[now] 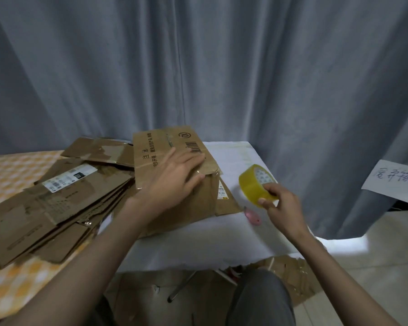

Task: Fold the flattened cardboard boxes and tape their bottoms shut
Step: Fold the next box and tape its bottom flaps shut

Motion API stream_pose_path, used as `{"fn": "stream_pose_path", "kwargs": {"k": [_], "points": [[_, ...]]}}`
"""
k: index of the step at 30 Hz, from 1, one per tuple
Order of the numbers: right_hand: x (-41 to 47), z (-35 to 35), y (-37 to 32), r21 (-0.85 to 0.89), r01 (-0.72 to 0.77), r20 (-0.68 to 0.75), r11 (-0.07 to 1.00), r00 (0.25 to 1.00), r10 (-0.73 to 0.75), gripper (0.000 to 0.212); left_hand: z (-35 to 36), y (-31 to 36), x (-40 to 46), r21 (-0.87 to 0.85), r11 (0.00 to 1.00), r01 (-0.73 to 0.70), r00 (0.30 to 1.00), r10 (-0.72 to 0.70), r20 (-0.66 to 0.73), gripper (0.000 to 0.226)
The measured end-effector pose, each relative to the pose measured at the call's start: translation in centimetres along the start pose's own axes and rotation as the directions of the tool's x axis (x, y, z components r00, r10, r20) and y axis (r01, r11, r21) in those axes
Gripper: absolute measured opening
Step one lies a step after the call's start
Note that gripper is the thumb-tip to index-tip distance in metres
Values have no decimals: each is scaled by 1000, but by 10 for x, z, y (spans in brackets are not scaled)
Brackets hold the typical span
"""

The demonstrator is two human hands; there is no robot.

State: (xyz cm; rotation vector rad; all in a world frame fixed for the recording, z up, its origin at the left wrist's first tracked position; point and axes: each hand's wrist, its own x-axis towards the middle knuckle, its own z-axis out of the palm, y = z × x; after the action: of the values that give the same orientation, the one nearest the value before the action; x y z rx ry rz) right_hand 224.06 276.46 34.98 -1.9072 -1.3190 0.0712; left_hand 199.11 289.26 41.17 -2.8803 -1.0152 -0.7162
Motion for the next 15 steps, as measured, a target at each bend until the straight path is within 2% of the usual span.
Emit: {"fn": "stream_pose_path", "kwargs": {"k": [3,6,10,15], "points": [[-10,-2,-13,10,102,52,995,993,-102,30,9,25,9,-125,988,-87,995,79,-67,42],[-17,-6,-24,41,187,107,982,976,-190,29,18,40,17,-284,951,-124,992,111,-62,43],[-19,-13,-32,71,197,215,978,954,-208,31,23,45,22,-396,900,-182,983,174,-56,34],[-15,-23,-32,169,158,322,973,924,-205,29,15,40,18,-496,847,-191,979,125,-162,14]]}}
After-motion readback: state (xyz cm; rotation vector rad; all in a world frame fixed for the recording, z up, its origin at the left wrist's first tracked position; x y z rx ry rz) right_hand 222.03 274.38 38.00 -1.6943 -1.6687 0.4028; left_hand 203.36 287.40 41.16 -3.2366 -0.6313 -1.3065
